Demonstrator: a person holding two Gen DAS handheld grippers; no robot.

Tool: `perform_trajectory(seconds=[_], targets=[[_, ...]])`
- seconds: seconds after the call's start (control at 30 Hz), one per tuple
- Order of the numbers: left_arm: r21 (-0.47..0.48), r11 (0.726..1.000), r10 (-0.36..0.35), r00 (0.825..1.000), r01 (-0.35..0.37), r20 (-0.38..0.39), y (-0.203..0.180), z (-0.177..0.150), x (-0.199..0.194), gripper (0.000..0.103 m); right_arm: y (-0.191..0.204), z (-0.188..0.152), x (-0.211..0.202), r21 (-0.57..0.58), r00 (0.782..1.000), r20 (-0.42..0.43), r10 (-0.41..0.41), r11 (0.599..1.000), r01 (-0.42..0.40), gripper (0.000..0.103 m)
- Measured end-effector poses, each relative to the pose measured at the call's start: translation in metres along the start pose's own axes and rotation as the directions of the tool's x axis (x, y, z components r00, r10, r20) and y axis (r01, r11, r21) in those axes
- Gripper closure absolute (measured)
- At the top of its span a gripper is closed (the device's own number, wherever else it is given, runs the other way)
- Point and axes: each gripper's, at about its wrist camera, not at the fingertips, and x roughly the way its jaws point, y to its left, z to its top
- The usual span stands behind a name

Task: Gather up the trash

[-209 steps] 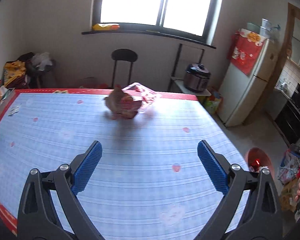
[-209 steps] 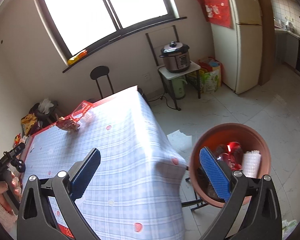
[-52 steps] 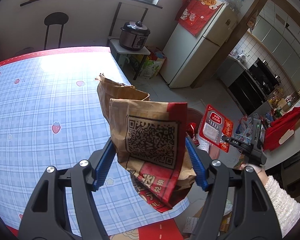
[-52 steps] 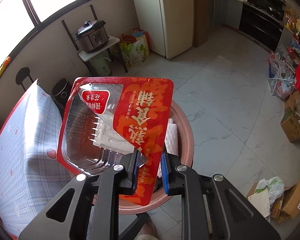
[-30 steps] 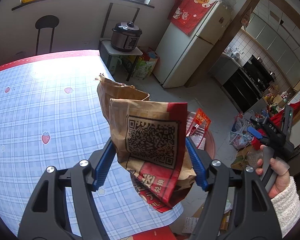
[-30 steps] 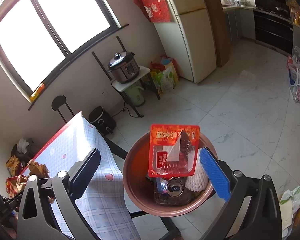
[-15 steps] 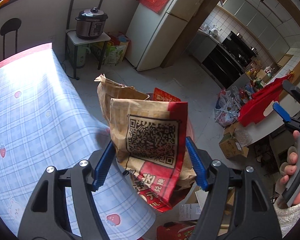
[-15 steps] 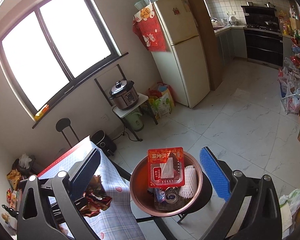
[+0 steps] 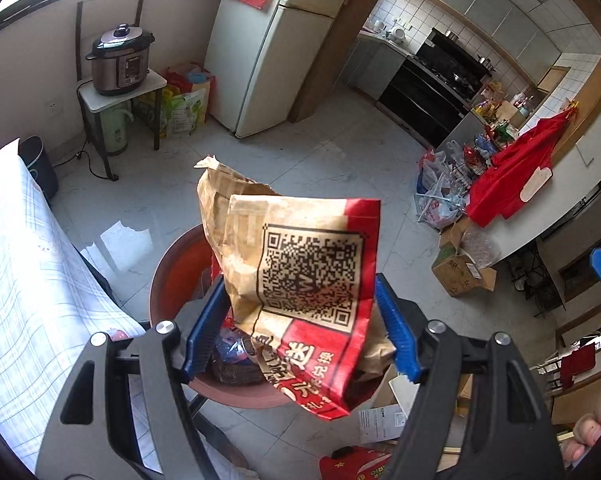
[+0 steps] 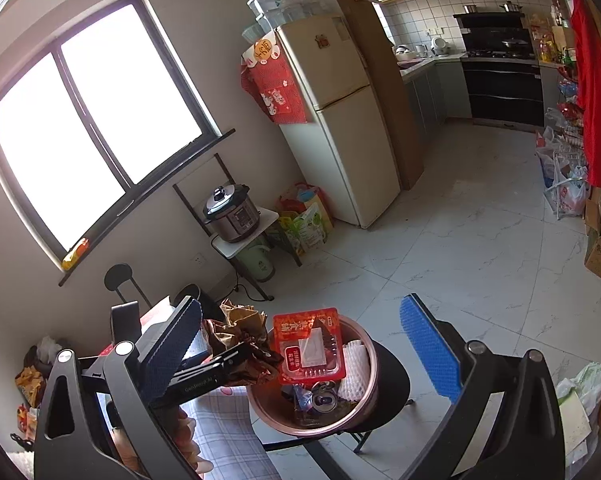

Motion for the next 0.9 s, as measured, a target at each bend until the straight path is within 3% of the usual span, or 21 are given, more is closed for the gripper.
perform_trajectory(seconds=[0.1,0.3,0.47,0.63,0.9], targets=[[0.016,1.0,-0.006,1.0,0.006,-0.017,-0.003,0.005,0.006,0.018,-0.001,-0.001,0.0,-0.001,1.0,-0.003,-0.014,1.0,0.014,0.006],[0.06,0.998,0.001,1.0,-0.002,0.026,0.003,0.013,-0.023,0.011,0.005,-0.003,-0.004,-0.032,0.999,-0.016,-0.052,0.998,0.051,0.006],[0.117,0.991,0.045,0.993,-0.058,0.107,0.013,0.012,-0.077,0.009,0.024,-0.004,-0.007,-0.091,0.996,-0.026,-0.084,0.993,0.081,0.006],[0.106,0.991,0.063,0.986,-0.08,0.156,0.036,0.004,-0.142,0.007,0.053,-0.012,-0.016,-0.14,0.996,-0.028,-0.09,0.986,0.086,0.006],[0.125,0.974,0.157,0.962,-0.188,0.223,0.055,-0.04,-0.243,0.006,0.11,-0.054,-0.049,-0.249,0.991,-0.052,-0.124,0.963,0.107,0.006]])
